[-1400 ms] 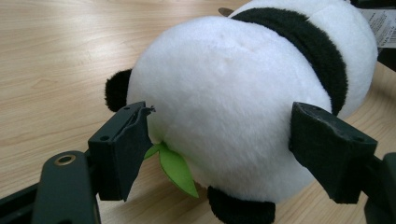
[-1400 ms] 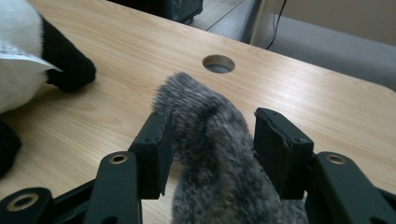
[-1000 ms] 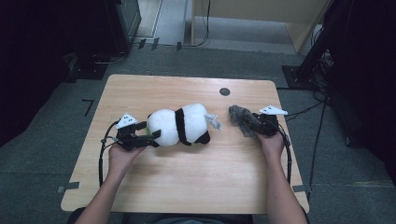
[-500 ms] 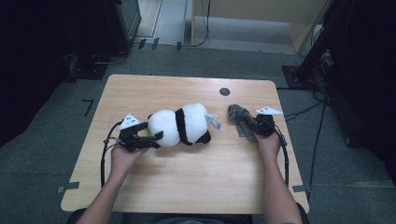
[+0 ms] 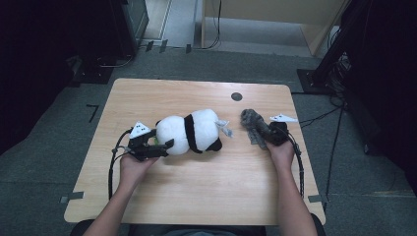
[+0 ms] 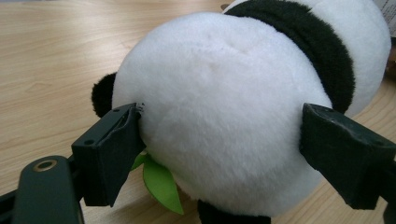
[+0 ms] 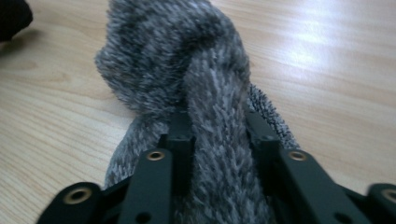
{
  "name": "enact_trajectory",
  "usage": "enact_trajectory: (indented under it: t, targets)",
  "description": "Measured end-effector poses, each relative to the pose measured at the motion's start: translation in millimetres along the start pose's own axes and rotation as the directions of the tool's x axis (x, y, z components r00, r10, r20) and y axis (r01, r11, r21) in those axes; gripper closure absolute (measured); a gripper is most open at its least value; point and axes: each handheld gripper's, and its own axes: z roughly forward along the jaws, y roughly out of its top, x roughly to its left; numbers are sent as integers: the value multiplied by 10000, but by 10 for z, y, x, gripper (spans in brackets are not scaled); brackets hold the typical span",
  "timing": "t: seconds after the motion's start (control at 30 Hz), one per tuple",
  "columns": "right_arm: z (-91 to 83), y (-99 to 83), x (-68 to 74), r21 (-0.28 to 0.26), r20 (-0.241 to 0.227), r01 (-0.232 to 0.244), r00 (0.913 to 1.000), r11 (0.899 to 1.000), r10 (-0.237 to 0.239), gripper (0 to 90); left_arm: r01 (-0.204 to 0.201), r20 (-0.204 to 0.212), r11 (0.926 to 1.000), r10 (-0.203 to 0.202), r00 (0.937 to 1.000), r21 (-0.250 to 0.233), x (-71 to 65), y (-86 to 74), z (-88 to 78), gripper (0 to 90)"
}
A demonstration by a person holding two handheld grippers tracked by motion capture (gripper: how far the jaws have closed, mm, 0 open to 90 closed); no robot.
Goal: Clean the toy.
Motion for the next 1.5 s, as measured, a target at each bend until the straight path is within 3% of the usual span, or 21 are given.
enact_trajectory:
  t: [0.07, 0.17, 0.27, 0.43, 0.6, 0.67, 0.73, 1.0, 1.13, 1.2, 1.27, 1.5]
  targets:
    - [0, 1, -20, 33, -68, -186, 9998, 9998, 187, 639, -42, 2, 10000, 42, 10000, -79, -1, -13, -1, 137]
    - [-3, -1, -5, 20, 41, 37, 10000, 10000, -37, 646, -45, 68, 9999, 46, 10000, -128, 5, -23, 3, 138]
    - [-4, -4, -6, -51, -108, -395, 9992, 9992, 394, 709, 30, 225, 9999, -26, 9997, -147, 26, -41, 18, 137]
    - [-78, 69, 10, 52, 229, 64, 9997, 10000, -66, 764, -68, 199, 10000, 69, 9998, -54, 26, -48, 32, 138]
    - [-234, 216, 31, -89, 73, -166, 9998, 9998, 166, 767, -73, 205, 10000, 73, 9998, -10, 29, -51, 29, 138]
    - [-299, 272, 56, -251, -196, -287, 9994, 9993, 282, 764, -55, 223, 10000, 56, 9997, -60, 31, -56, 31, 138]
    - [-370, 329, 108, -427, -435, -269, 9987, 9987, 251, 764, -63, 229, 9999, 65, 9997, -82, 32, -58, 29, 138]
    - [-487, 512, 418, -158, -543, 801, 9952, 9967, -808, 766, 125, 82, 9995, -123, 9999, -287, -6, -32, -9, 136]
    - [-536, 582, 528, -256, -631, 1081, 9920, 9938, -1095, 766, 218, -47, 9976, -222, 9997, -650, -51, 9, -53, 64]
    - [-560, 620, 576, -303, -744, 1136, 9905, 9931, -1156, 766, 274, -248, 9987, -285, 9993, -435, -67, 10, -10, 0]
    - [-584, 660, 632, -340, -856, 1199, 9888, 9922, -1224, 766, 430, -410, 9989, -436, 9982, -164, -69, -2, 59, 0]
    - [-665, 774, 791, -404, -1156, 1388, 9830, 9895, -1426, 766, 494, -208, 9986, -498, 9985, -205, -46, -24, 122, 0]
